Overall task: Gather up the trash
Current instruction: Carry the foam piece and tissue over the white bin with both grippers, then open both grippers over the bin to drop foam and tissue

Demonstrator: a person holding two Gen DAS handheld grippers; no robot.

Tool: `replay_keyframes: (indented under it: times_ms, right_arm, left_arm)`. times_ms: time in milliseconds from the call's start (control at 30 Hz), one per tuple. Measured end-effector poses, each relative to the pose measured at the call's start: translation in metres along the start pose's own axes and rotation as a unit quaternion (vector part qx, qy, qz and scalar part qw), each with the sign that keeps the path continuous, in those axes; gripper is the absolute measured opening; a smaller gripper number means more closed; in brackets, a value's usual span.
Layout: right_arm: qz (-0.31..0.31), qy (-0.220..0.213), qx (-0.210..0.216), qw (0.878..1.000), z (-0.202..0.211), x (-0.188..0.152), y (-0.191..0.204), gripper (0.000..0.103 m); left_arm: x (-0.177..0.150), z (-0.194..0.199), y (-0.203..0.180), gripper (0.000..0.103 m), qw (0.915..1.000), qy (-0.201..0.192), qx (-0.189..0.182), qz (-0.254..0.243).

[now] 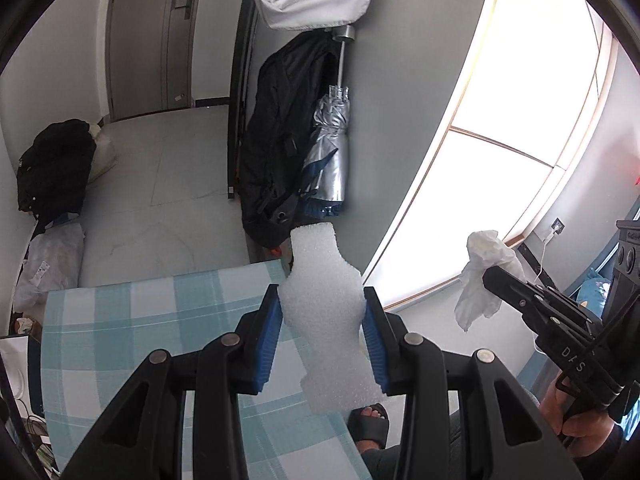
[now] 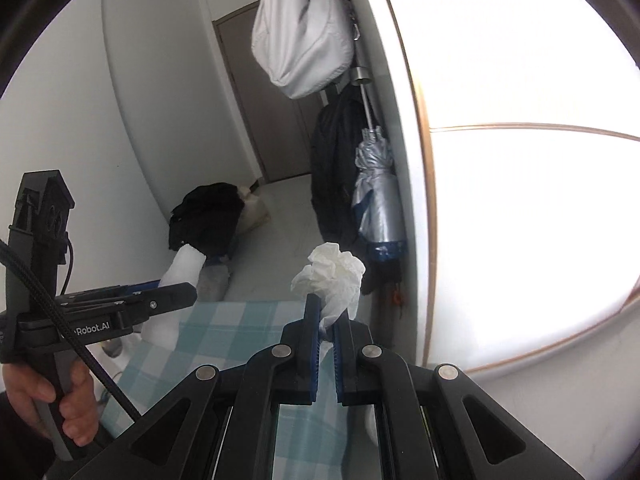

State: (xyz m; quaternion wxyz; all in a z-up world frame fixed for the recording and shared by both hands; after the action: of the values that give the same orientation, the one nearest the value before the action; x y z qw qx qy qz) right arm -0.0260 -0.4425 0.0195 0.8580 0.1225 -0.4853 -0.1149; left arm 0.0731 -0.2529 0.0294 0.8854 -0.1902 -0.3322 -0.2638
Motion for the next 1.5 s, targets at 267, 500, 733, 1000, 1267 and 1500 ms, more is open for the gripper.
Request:
replay_keyframes:
  times_ms: [267,500,733,1000,1267,1500]
  right_arm:
    - [-0.031,0.021,-0.023,0.999,-0.014,-0.007,-0.07,0.005]
    - [-0.059,0.091,-0.046,0.993,-0.059,-0.023,-0.127,0.005]
    - [-0.122,0.164,-0.052,0.978,-0.118,-0.058,-0.167,0.005]
    - [-0.143,0.244,-0.06,0.957,-0.178,-0.092,-0.196,0.005]
    - [-0.178,0.33,-0.069,0.925,-0.22,-0.131,-0.206,0.005]
    - [-0.196,0.362,-0.08,0.908,-0.237,-0.151,-0.217,0.008]
  left_arm:
    - [0.001,-0.059,-0.04,0.034,0.9983,0.05,-0.018,-0.026]
    - [-0.014,-0.119,-0.059,0.034,0.9928,0.116,-0.025,-0.017]
    - [-0.038,-0.173,-0.066,0.034,0.9812,0.189,-0.036,0.009]
    - [-0.065,-0.231,-0.075,0.034,0.9587,0.281,-0.033,0.023]
    - [-0.099,-0.28,-0.067,0.034,0.9223,0.376,-0.031,0.083]
    - [-0.11,-0.288,-0.066,0.034,0.9077,0.403,-0.034,0.112]
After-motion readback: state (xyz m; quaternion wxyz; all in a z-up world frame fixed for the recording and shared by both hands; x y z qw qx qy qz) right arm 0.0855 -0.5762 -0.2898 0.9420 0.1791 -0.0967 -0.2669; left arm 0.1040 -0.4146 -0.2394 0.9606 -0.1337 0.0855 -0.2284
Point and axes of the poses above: each gripper's, at about its wrist camera, not at the fingertips, and z roughly against the way its jaws point, y to its left, x to its top, the point moved 2 cm from there along -z, roughly the way its jaws point, and after that the axes turned 5 degrees about x, right-handed, at the moved point
